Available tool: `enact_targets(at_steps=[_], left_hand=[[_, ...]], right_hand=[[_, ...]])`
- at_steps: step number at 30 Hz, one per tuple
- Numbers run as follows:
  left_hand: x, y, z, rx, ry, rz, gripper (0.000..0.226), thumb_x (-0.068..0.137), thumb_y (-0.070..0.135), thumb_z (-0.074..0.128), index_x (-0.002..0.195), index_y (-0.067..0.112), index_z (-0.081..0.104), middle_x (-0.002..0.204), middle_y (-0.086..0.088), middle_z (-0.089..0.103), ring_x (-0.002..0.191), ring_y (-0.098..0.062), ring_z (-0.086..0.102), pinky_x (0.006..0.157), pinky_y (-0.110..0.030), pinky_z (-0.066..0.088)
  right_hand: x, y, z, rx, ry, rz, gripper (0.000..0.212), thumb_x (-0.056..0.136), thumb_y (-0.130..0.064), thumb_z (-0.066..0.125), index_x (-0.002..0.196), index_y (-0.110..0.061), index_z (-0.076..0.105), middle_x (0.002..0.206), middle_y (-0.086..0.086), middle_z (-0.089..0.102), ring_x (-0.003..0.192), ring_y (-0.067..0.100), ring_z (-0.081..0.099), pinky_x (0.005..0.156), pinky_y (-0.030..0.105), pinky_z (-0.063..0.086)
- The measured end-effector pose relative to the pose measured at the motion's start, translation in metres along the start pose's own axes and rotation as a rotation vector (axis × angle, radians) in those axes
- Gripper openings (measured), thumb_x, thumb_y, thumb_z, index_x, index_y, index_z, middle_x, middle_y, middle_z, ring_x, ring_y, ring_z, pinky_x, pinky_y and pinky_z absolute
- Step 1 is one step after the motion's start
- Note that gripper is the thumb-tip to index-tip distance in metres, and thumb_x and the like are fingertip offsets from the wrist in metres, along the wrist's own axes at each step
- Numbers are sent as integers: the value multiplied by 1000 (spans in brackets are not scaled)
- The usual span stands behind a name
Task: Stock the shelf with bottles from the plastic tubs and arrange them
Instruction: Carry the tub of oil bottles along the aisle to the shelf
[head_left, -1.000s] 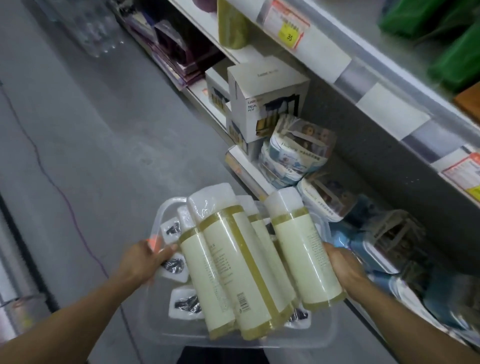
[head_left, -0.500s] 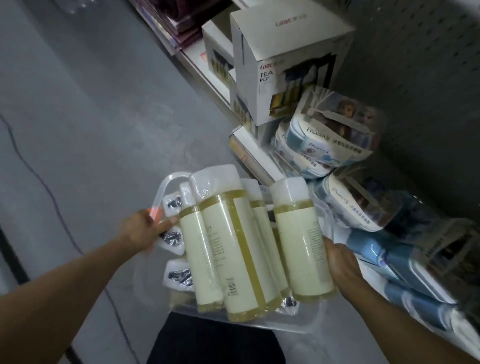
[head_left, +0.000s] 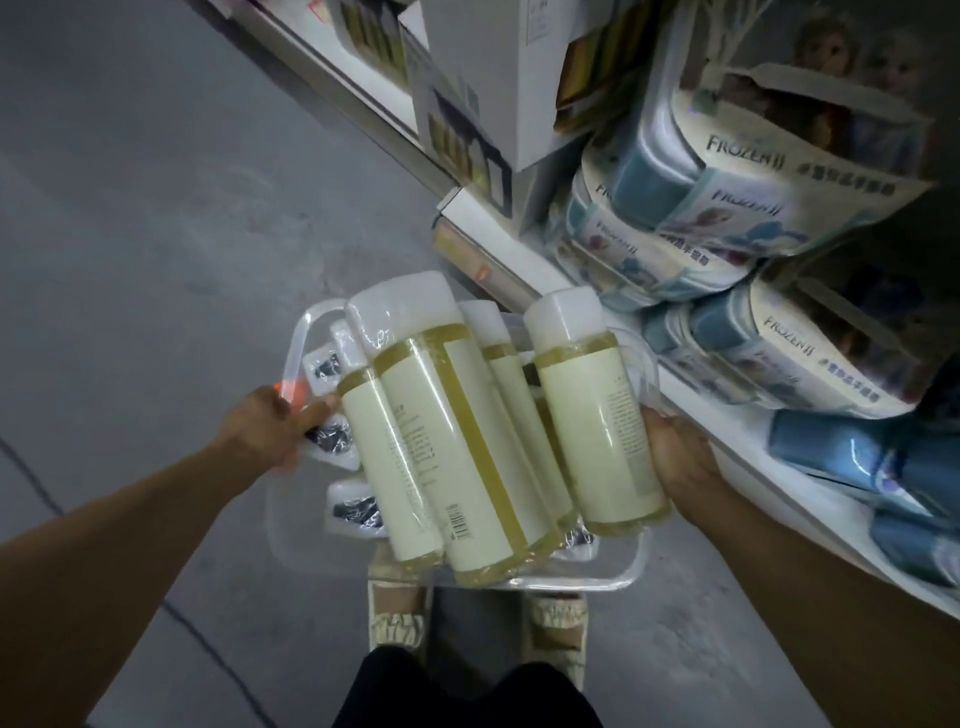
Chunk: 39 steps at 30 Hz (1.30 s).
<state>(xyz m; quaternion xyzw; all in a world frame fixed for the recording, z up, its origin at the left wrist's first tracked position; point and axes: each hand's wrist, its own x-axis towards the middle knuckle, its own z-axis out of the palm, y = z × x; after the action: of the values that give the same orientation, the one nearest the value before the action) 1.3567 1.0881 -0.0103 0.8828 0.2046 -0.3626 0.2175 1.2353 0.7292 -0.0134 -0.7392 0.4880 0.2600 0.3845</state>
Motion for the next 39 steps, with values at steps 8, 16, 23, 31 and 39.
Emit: enact_targets(at_steps=[8, 16, 23, 31, 39], left_hand=[[57, -5, 5, 68, -6, 29, 50, 79, 58, 66, 78, 10, 51, 82, -17, 68, 76, -33, 68, 79, -40, 53], [84, -17, 21, 36, -20, 26, 47, 78, 55, 69, 76, 12, 50, 90, -18, 67, 81, -36, 68, 81, -44, 54], [98, -20, 30, 19, -20, 33, 44, 78, 53, 70, 81, 12, 53, 92, -16, 66, 85, -35, 66, 84, -47, 55], [98, -25, 34, 10, -29, 22, 51, 80, 56, 66, 99, 10, 53, 98, -14, 62, 88, -35, 65, 85, -48, 54], [75, -14, 36, 2, -13, 47, 49, 87, 40, 65, 121, 7, 53, 113, -16, 60, 102, -37, 60, 87, -42, 50]], right_hand=[[28, 17, 42, 84, 12, 36, 55, 94, -51, 39, 92, -1, 62, 93, 18, 66, 85, 29, 62, 74, 35, 45], [48, 21, 62, 40, 34, -9, 47, 97, -47, 36, 68, -12, 48, 67, 6, 54, 62, 20, 51, 58, 30, 39], [56, 27, 71, 47, 56, 5, 42, 97, -46, 37, 71, -15, 48, 69, 5, 52, 63, 20, 50, 59, 29, 37], [50, 26, 72, 108, 56, 6, 40, 94, -48, 40, 80, -13, 53, 80, 10, 59, 70, 22, 54, 60, 28, 39], [26, 9, 66, 75, 116, -12, 45, 97, -43, 40, 117, -5, 51, 107, 9, 56, 92, 24, 51, 78, 32, 35]])
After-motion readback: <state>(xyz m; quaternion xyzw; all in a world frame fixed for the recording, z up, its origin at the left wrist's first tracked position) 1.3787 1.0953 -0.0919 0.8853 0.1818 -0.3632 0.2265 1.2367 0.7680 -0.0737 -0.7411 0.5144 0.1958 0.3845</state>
